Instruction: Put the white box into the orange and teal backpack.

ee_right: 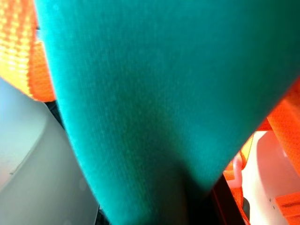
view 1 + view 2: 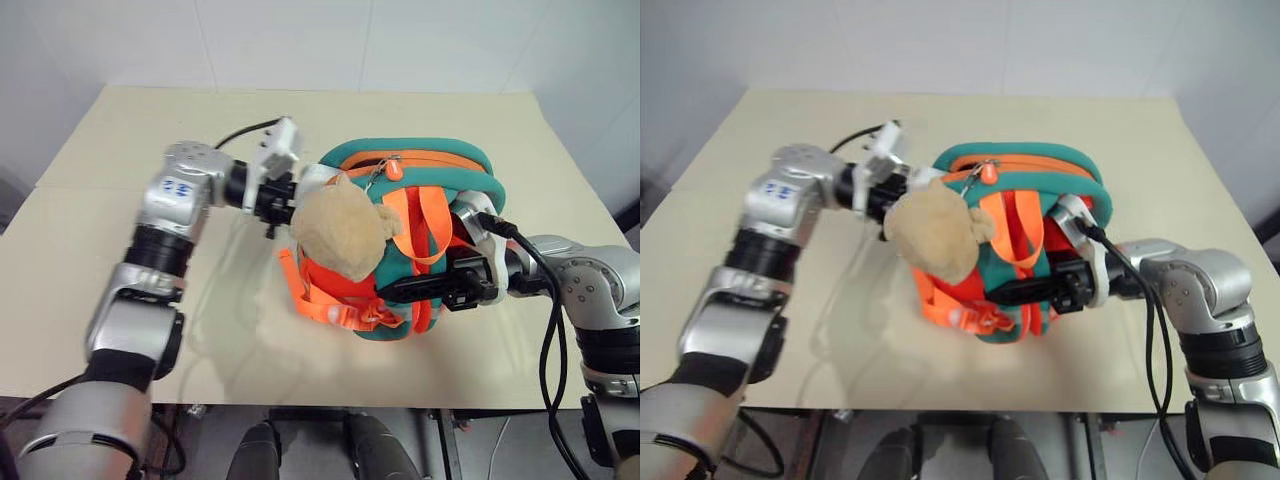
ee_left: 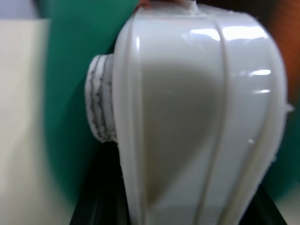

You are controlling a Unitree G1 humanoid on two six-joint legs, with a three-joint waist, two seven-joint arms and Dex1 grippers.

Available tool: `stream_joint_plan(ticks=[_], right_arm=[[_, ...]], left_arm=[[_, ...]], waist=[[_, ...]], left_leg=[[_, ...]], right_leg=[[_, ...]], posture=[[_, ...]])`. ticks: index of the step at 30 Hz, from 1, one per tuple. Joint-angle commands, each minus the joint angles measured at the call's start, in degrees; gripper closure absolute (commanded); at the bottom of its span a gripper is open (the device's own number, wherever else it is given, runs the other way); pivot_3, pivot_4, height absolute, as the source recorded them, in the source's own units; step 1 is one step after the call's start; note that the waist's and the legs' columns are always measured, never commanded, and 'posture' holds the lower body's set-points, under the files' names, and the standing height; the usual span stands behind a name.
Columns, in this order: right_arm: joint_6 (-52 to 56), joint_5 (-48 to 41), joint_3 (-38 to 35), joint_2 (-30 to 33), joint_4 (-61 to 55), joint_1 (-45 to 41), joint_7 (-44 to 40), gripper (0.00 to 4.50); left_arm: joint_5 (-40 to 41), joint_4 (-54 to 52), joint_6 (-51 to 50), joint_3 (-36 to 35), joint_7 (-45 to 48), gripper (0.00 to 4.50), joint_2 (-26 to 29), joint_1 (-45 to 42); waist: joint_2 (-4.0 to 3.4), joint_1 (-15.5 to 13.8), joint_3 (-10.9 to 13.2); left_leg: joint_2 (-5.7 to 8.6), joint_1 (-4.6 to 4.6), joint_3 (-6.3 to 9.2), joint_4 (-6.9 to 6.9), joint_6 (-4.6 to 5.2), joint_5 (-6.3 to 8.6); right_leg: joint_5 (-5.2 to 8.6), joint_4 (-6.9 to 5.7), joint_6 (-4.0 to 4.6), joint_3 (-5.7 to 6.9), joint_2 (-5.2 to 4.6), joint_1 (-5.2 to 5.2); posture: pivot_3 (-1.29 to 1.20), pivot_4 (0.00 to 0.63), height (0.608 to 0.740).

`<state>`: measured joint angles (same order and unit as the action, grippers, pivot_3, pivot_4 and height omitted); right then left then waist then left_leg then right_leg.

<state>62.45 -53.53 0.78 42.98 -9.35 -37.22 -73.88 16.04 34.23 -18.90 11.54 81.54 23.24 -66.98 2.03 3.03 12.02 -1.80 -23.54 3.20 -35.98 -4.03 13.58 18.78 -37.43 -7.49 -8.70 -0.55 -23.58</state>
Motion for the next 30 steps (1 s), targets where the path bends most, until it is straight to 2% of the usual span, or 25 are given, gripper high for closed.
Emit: stream_joint_plan(ticks=[1,5,7,15,16,23,26,30], right_arm=[[-0.2,-1.5,-1.5,-0.2,-3.1,1.2,1.6,4.48],[-0.1,-2.3,-2.7,-0.3,-4.5,2.6,3.2,4.48],[-0.1,-2.7,-3.1,-0.2,-4.9,3.2,3.7,4.50],[-0.6,-3.0,-2.7,-0.3,-4.8,3.5,4.6,4.50],[-0.7,-2.8,-2.6,-0.4,-4.5,3.3,4.5,4.50],[-1.5,-2.0,-1.6,-0.6,-3.2,2.9,3.7,4.50],[-1.8,-1.8,-1.0,-0.9,-3.0,3.0,3.5,4.50],[-2.1,-1.6,-0.6,-0.7,-2.5,2.8,3.2,4.50]], left_arm=[[1.1,-0.2,2.3,-0.5,0.6,3.14,-4.4,-0.5],[0.6,-0.2,2.7,-0.7,1.0,3.14,-5.7,1.3],[-0.3,-0.2,2.7,-1.3,-0.2,2.41,-5.0,1.7],[1.5,-5.6,2.4,-5.4,1.2,0.19,2.2,5.5],[2.1,-6.4,1.7,-6.0,1.6,0.02,3.5,6.0],[4.1,-10.3,-0.6,-10.3,3.0,0.02,13.3,8.8],[9.1,-18.4,-6.7,-13.3,4.5,0.02,17.2,11.2],[14.2,-28.5,-11.7,-15.4,3.6,0.02,19.2,14.0]], waist=[[0.00,0.0,0.0],[-0.02,0.0,0.0],[-0.02,0.0,0.0],[-0.02,0.6,0.0],[-0.02,0.7,0.0],[-0.03,1.4,0.0],[-0.03,1.7,0.0],[-0.03,1.6,0.0]], left_leg=[[0.02,-0.08,0.00,-0.04,0.00,0.00],[0.02,-0.09,0.04,-0.06,0.01,0.00],[0.02,-0.08,0.07,-0.07,0.01,0.00],[0.01,0.01,0.05,-0.07,0.01,0.00],[-0.01,0.03,0.05,-0.07,0.01,0.00],[0.01,0.09,0.06,-0.11,0.01,-0.02],[-0.01,0.08,0.06,-0.07,0.01,-0.02],[-0.02,0.06,0.11,-0.06,0.00,-0.02]], right_leg=[[-0.02,0.00,-0.04,-0.01,-0.01,-0.03],[-0.03,-0.03,-0.06,-0.01,-0.01,-0.05],[-0.02,-0.05,-0.06,0.01,-0.01,-0.04],[-0.04,-0.13,-0.08,-0.04,0.03,-0.02],[-0.03,-0.15,-0.07,-0.04,0.04,-0.02],[-0.03,-0.20,-0.06,-0.03,0.02,0.06],[-0.02,-0.19,-0.06,-0.02,0.02,0.05],[0.00,-0.17,-0.04,0.03,-0.01,0.06]], posture=[[0.00,0.150,0.740],[0.00,0.150,0.740],[0.00,0.150,0.740],[0.00,0.150,0.740],[0.00,0.150,0.740],[0.00,0.150,0.740],[0.00,0.150,0.740],[0.00,0.150,0.740]])
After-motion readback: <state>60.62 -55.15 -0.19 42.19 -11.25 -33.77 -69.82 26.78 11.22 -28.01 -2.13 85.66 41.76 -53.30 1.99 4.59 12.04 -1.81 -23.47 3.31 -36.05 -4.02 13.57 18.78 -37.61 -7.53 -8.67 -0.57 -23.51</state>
